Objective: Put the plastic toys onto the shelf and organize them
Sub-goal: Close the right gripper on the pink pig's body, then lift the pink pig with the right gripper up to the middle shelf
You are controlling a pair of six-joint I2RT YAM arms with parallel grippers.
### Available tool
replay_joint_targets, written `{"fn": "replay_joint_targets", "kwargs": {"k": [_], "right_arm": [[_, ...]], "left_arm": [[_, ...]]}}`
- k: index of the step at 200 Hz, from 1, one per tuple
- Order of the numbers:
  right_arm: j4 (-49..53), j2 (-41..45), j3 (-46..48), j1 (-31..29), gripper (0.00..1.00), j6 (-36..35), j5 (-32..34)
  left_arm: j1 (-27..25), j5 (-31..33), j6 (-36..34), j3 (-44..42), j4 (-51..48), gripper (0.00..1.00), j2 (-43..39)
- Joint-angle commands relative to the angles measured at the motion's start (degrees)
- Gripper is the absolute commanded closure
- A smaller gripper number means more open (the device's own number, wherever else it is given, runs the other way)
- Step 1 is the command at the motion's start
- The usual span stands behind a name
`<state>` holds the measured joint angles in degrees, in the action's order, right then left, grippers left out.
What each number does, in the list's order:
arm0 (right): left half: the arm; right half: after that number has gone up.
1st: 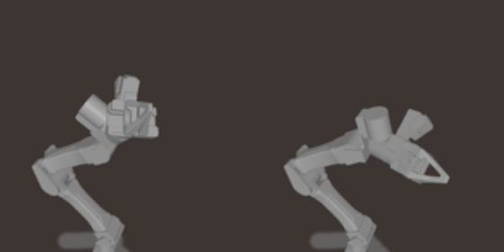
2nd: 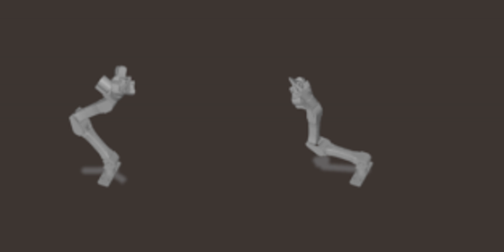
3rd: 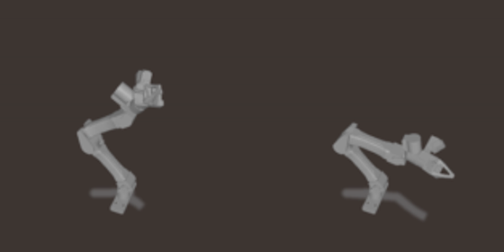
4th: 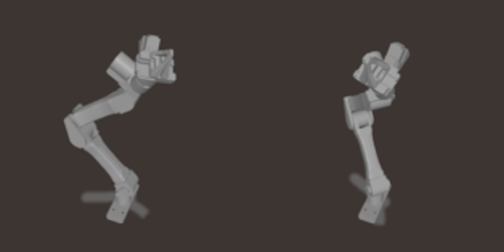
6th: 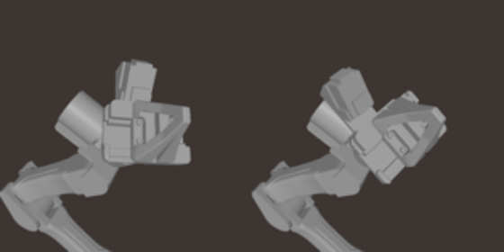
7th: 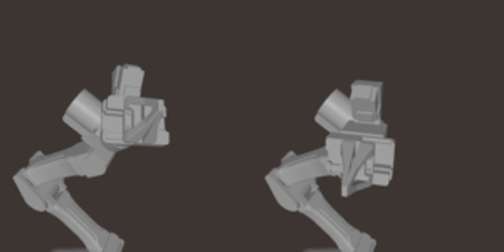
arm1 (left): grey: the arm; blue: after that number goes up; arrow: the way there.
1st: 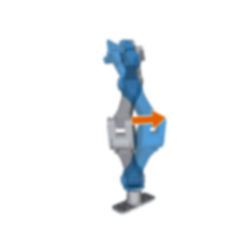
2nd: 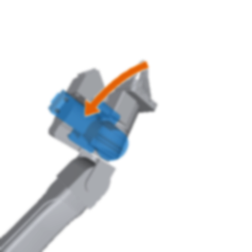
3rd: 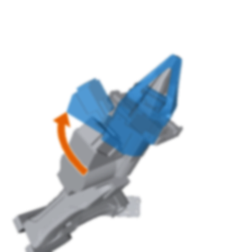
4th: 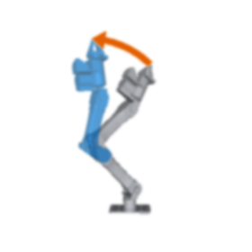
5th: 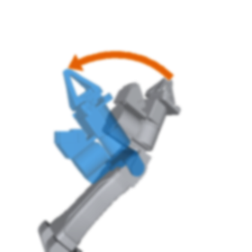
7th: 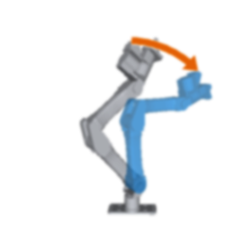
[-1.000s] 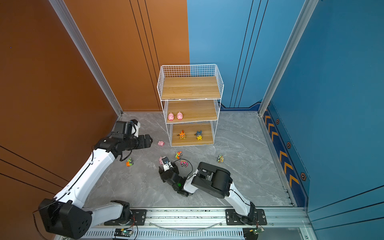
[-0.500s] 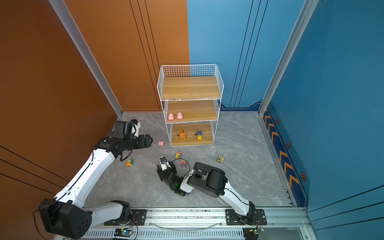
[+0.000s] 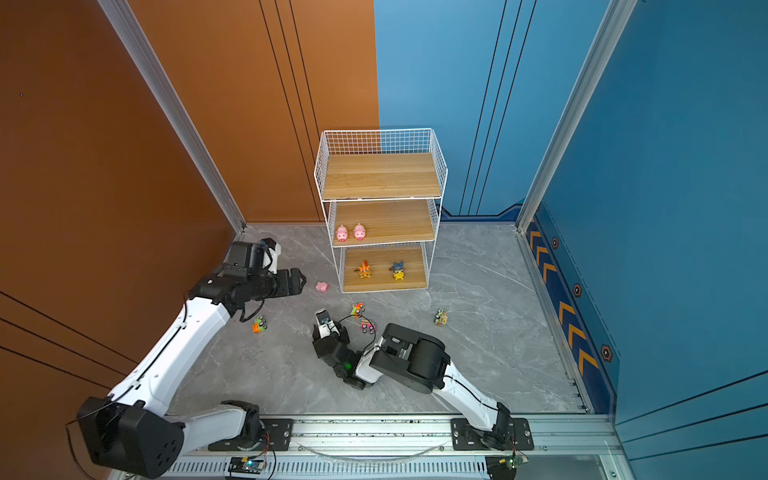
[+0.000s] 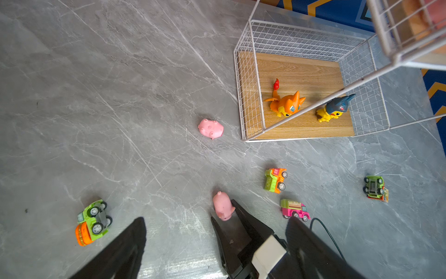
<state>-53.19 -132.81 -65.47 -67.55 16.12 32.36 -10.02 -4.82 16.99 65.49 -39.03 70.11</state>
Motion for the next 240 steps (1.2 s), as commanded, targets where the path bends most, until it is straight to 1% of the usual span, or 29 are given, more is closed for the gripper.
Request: {"fn": "replay_joint_targets", "kwargs": {"k": [1, 19, 32, 48, 86, 136, 157, 175, 207, 220, 240], "right_arm": [[1.6, -0.87, -1.15, 0.46, 0.56, 0.13, 1.97], [1.89, -0.95, -1.6, 0.57, 0.58, 0.14, 1.79], [2.44, -1.18, -2.05, 0.82, 0.61, 0.22, 1.33], [2.74, -1.22, -2.29, 1.02, 0.63, 0.35, 0.78], [3.51, -1.08, -2.85, 1.29, 0.73, 0.14, -0.48], [2.82, 2.28, -0.38, 1.18, 0.76, -1.14, -3.66], [1.68, 5.13, 1.96, 1.36, 0.77, -1.74, -7.0], [0.73, 7.89, 4.31, 2.09, 0.77, -1.22, -13.09], [1.07, 13.54, 8.8, 2.27, 0.78, -1.0, -19.81], [1.89, 17.31, 10.4, 2.25, 0.78, -1.0, -21.52], [4.25, 22.39, 12.99, 2.38, 0.78, -1.47, -22.42]], "left_arm": [[0.54, -1.17, 0.58, -1.07, 0.35, 0.08, -0.28], [0.56, -1.33, 0.59, -1.05, 0.4, 0.08, -0.15], [0.55, -1.33, 0.58, -1.07, 0.37, 0.08, -0.08], [0.53, -1.42, 0.56, -1.07, 0.44, 0.08, -0.06], [0.75, -1.52, 0.58, -1.07, 0.44, 0.08, 0.05], [0.92, -1.68, 0.58, -1.06, 0.4, 0.08, 0.18], [0.98, -1.68, 0.58, -1.07, 0.42, 0.08, 0.12], [0.99, -1.69, 0.58, -1.07, 0.44, 0.08, 0.12], [0.97, -1.73, 0.59, -1.03, 0.4, 0.08, 0.12], [0.97, -1.73, 0.56, -1.07, 0.42, 0.08, 0.12], [0.99, -1.64, 0.58, -1.09, 0.44, 0.08, 0.01]]}}
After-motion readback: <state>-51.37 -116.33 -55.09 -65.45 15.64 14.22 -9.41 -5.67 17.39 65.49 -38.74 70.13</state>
